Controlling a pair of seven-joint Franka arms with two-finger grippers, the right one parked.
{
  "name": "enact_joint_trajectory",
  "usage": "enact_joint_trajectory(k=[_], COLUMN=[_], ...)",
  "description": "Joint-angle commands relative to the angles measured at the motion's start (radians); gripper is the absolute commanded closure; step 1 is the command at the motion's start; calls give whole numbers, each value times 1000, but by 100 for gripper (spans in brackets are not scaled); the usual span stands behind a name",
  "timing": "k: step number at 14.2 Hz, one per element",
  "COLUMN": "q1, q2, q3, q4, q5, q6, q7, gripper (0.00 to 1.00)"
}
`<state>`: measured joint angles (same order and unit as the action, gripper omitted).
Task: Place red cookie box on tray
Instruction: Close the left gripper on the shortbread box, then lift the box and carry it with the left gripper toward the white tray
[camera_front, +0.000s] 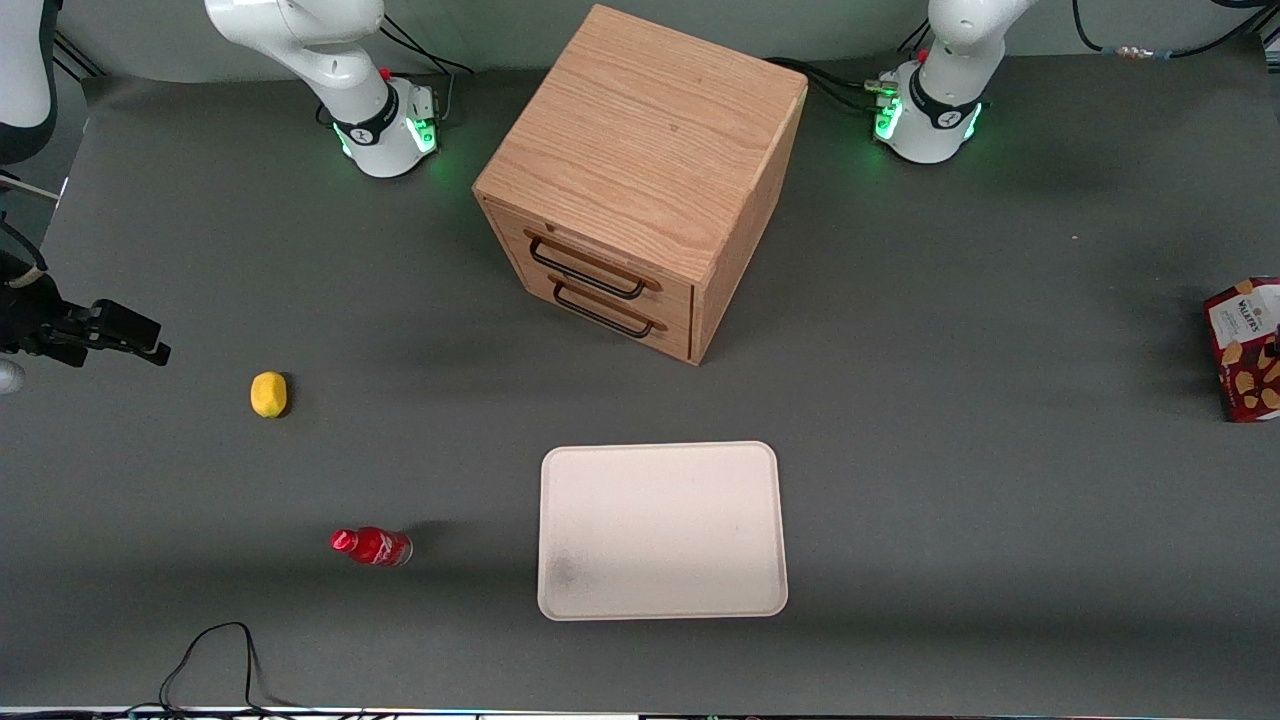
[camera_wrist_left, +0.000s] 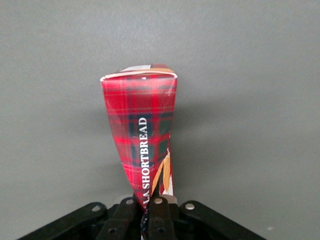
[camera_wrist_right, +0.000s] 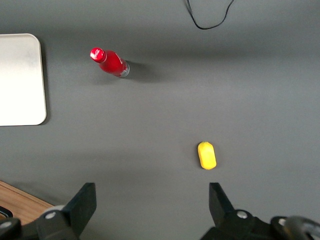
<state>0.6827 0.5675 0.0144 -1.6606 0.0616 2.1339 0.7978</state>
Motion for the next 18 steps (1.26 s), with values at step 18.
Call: enact_joint_trajectory(k=[18], q1=[-372], q2=[-276], q3=[-7], q4=[397], q5=[44], q6=[-841], q7=[-481], gripper=[100])
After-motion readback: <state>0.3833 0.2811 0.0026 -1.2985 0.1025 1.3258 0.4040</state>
